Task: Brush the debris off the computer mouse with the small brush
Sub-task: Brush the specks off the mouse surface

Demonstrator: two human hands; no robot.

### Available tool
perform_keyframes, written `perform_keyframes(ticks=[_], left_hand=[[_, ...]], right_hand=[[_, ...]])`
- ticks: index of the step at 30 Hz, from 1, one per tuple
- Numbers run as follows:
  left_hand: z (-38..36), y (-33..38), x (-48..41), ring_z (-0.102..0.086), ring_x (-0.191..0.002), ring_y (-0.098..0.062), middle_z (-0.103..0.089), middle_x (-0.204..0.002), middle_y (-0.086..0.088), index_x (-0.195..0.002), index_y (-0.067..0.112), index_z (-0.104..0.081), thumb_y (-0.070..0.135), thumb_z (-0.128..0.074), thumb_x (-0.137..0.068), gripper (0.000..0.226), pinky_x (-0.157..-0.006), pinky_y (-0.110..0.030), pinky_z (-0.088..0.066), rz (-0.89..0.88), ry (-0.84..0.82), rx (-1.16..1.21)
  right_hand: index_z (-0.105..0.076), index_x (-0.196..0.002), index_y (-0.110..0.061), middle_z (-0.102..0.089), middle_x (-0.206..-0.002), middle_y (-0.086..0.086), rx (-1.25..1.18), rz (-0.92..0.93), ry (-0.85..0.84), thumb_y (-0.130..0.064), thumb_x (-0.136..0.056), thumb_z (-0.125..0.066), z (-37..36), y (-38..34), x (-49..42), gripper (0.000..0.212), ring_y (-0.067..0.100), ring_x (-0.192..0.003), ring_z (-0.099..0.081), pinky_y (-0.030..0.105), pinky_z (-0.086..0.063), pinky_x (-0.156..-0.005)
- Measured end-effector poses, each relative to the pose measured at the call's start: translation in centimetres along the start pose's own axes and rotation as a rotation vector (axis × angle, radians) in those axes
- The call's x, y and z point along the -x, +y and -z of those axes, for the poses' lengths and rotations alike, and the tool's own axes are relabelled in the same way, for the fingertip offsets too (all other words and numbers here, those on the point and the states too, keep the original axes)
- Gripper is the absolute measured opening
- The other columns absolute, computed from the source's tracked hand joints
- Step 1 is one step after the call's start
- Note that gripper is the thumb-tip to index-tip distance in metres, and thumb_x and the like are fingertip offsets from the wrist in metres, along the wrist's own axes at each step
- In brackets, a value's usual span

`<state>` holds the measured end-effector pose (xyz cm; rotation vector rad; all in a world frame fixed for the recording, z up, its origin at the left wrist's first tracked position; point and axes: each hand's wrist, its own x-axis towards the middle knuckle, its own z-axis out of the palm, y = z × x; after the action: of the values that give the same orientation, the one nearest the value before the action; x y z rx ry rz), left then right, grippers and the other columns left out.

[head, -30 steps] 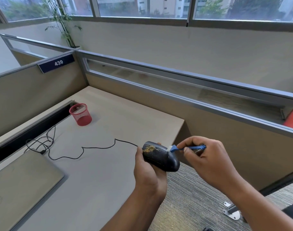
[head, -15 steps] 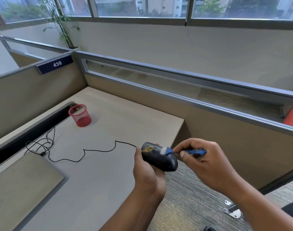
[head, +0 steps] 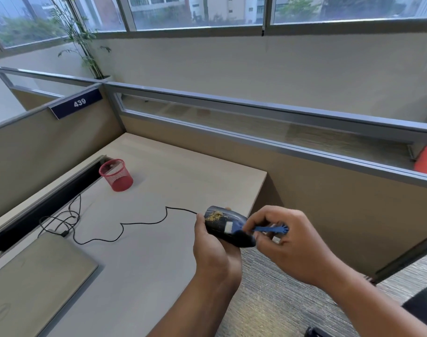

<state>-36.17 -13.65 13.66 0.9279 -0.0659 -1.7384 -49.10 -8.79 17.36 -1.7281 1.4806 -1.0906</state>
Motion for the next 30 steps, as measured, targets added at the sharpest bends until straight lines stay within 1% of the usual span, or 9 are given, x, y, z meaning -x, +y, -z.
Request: perform_keyframes(ticks=[2, 5, 7, 11, 13, 16, 21, 26, 30], left_hand=[[0.1, 0.2, 0.0, -0.062, -0.107, -0.032, -0.066, -0.112, -0.018, -0.122, 0.007, -0.06, 0.051, -0.032, -0.101, 0.057, -0.105, -0.046, -0.044, -0.005, 0.006, -0.001], [0.6, 0.4, 0.0, -0.063, -0.1, -0.028, -0.068, -0.105, -0.016, -0.118, 0.012, -0.061, 0.05, -0.03, -0.102, 0.053, -0.09, -0.043, -0.049, -0.034, 0.004, -0.014], [0.8, 0.3, 0.1, -0.063, -0.097, -0.027, -0.068, -0.102, -0.015, -0.116, 0.012, -0.062, 0.049, -0.03, -0.102, 0.051, -0.084, -0.041, -0.05, -0.043, -0.003, -0.016], [1.0, -0.2, 0.3, -0.063, -0.105, -0.03, -0.069, -0.106, -0.018, -0.117, 0.01, -0.062, 0.049, -0.03, -0.102, 0.053, -0.097, -0.046, -0.048, -0.018, -0.032, -0.029], [1.1, -0.5, 0.5, -0.065, -0.104, -0.031, -0.073, -0.102, -0.018, -0.118, 0.012, -0.063, 0.05, -0.031, -0.101, 0.052, -0.089, -0.045, -0.051, -0.002, -0.055, -0.052], [1.0, -0.6, 0.6, -0.066, -0.1, -0.032, -0.076, -0.092, -0.017, -0.114, 0.008, -0.064, 0.048, -0.029, -0.102, 0.054, -0.096, -0.047, -0.049, -0.003, -0.094, -0.06], [1.3, 0.0, 0.4, -0.067, -0.09, -0.028, -0.076, -0.084, -0.014, -0.111, 0.009, -0.064, 0.048, -0.029, -0.101, 0.053, -0.084, -0.043, -0.052, -0.009, -0.085, -0.021], [1.3, 0.0, 0.7, -0.064, -0.099, -0.031, -0.07, -0.1, -0.017, -0.124, 0.009, -0.059, 0.048, -0.028, -0.102, 0.055, -0.082, -0.042, -0.053, 0.003, -0.055, -0.013], [1.0, -0.4, 0.9, -0.065, -0.103, -0.034, -0.071, -0.1, -0.019, -0.122, 0.007, -0.06, 0.05, -0.026, -0.102, 0.058, -0.097, -0.048, -0.048, 0.0, -0.052, -0.032]], right_hand=[[-0.074, -0.077, -0.028, -0.073, -0.082, -0.015, 0.044, -0.009, -0.01, -0.006, -0.075, -0.066, 0.0, 0.6, 0.8, 0.023, 0.012, -0.07, -0.067, 0.019, -0.052, -0.058], [-0.075, -0.071, -0.03, -0.073, -0.07, -0.011, 0.019, -0.115, 0.018, -0.013, -0.074, -0.065, 1.3, 1.9, 2.0, 0.02, 0.018, -0.047, -0.057, 0.032, -0.048, -0.045], [-0.076, -0.073, -0.029, -0.074, -0.065, -0.007, -0.045, -0.165, 0.068, -0.002, -0.08, -0.068, 2.1, 2.5, 2.0, 0.029, 0.013, -0.041, -0.052, 0.026, -0.044, -0.041], [-0.079, -0.08, -0.02, -0.079, -0.073, -0.001, -0.215, -0.143, 0.191, 0.0, -0.088, -0.068, 2.6, 2.1, -0.1, 0.024, 0.007, -0.057, -0.07, 0.016, -0.053, -0.055], [-0.078, -0.085, -0.014, -0.079, -0.071, 0.001, -0.29, -0.144, 0.187, -0.002, -0.091, -0.065, 2.0, 1.8, -1.4, 0.018, 0.003, -0.058, -0.069, 0.012, -0.052, -0.056], [-0.078, -0.082, -0.013, -0.077, -0.065, -0.001, -0.267, -0.162, 0.151, 0.0, -0.091, -0.063, 1.4, 1.8, -2.2, 0.021, 0.001, -0.056, -0.066, 0.012, -0.05, -0.056], [-0.078, -0.074, -0.026, -0.078, -0.068, 0.002, -0.169, -0.211, 0.18, 0.002, -0.084, -0.064, 2.4, 3.6, 0.8, 0.033, 0.037, -0.066, -0.069, 0.045, -0.057, -0.061], [-0.077, -0.077, -0.026, -0.078, -0.073, 0.003, -0.225, -0.166, 0.234, 0.007, -0.085, -0.062, 2.0, 3.6, 1.5, 0.038, 0.038, -0.064, -0.066, 0.04, -0.051, -0.059], [-0.077, -0.081, -0.026, -0.078, -0.081, -0.002, -0.239, -0.105, 0.186, 0.003, -0.087, -0.064, 1.0, 2.5, 0.5, 0.032, 0.013, -0.069, -0.071, 0.022, -0.054, -0.062]])
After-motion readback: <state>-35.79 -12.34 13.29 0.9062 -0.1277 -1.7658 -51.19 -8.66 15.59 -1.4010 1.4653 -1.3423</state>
